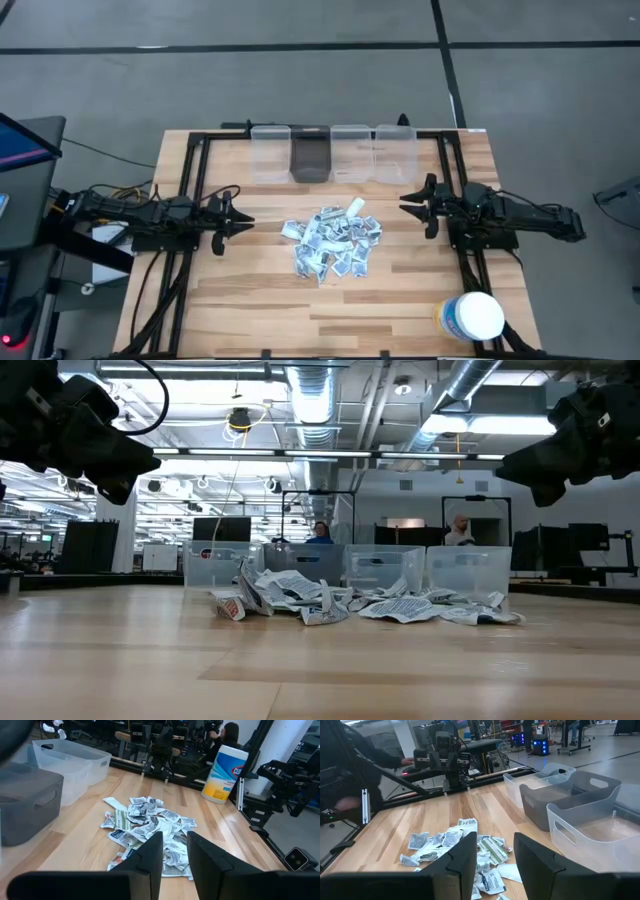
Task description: Pick & Place First Aid Supplies
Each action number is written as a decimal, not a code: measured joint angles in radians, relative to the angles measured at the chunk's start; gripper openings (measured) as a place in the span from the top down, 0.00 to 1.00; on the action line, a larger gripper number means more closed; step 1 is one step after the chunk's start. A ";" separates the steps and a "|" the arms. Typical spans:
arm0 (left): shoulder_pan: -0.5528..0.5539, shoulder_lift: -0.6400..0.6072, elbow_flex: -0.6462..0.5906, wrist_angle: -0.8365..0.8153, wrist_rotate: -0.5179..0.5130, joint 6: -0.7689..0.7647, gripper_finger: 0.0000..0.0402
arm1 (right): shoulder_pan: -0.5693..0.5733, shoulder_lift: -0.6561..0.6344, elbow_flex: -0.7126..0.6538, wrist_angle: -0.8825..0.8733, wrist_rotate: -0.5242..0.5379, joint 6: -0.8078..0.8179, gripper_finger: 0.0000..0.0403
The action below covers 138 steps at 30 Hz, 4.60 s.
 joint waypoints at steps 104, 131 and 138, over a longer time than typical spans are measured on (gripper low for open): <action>0.000 0.337 0.216 0.709 -0.634 0.364 0.78 | -0.004 0.124 0.037 0.777 0.289 0.232 0.69; 0.091 0.590 0.838 -0.551 -0.251 0.169 0.92 | -0.075 1.029 0.905 -0.453 0.106 -0.211 0.69; 0.091 0.678 0.816 -0.549 -0.270 0.316 0.95 | -0.073 1.151 0.905 -0.545 0.106 -0.180 0.69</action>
